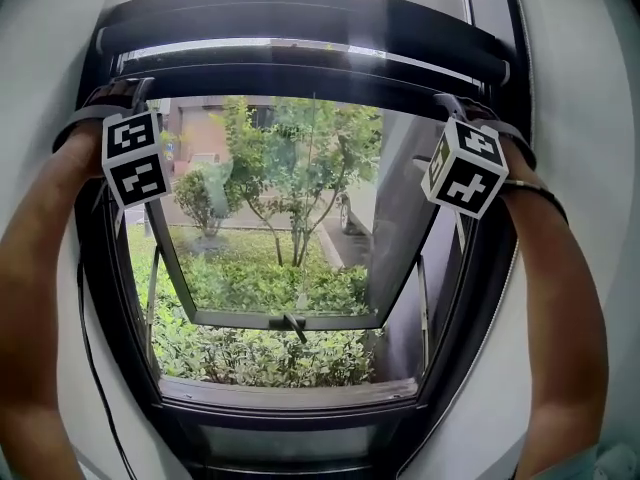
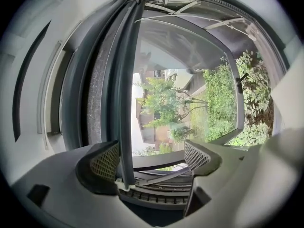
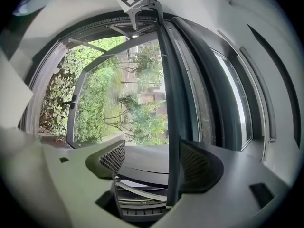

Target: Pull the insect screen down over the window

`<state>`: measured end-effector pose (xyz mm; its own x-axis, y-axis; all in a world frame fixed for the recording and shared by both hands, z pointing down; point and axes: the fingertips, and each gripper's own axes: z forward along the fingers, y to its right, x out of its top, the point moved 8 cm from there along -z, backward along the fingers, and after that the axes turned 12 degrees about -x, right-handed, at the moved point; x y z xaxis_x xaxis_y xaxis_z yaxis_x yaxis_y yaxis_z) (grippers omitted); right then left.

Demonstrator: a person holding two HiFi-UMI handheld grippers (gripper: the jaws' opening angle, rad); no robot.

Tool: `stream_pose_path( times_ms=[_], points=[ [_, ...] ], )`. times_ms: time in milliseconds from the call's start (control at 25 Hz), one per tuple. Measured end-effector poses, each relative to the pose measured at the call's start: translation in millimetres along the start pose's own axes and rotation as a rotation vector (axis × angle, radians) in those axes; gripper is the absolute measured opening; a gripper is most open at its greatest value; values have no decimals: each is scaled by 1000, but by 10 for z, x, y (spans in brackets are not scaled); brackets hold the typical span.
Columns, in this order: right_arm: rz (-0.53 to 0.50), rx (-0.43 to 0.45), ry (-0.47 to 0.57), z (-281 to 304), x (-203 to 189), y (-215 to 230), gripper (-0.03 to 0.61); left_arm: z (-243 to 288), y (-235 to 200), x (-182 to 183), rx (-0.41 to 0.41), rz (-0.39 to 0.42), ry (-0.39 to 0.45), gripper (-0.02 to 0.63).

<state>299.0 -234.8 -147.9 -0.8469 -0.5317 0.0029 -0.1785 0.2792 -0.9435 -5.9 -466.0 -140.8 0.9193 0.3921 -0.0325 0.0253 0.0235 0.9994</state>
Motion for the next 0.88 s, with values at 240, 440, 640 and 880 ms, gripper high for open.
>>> stream_pose_path(
  times_ms=[240, 440, 640, 880],
  points=[
    [-9, 39, 13, -115, 6, -250, 345, -37, 265, -40, -24, -2, 23, 434],
    [-18, 87, 11, -244, 28, -630, 345, -14, 683, -94, -46, 15, 49, 433],
    [-31, 145, 3, -394, 37, -881, 345, -38, 1020, -118, -59, 2, 80, 433],
    [-47, 196, 4, -531, 22, -1239, 345, -7, 1441, -152, -20, 21, 113, 433]
  ],
)
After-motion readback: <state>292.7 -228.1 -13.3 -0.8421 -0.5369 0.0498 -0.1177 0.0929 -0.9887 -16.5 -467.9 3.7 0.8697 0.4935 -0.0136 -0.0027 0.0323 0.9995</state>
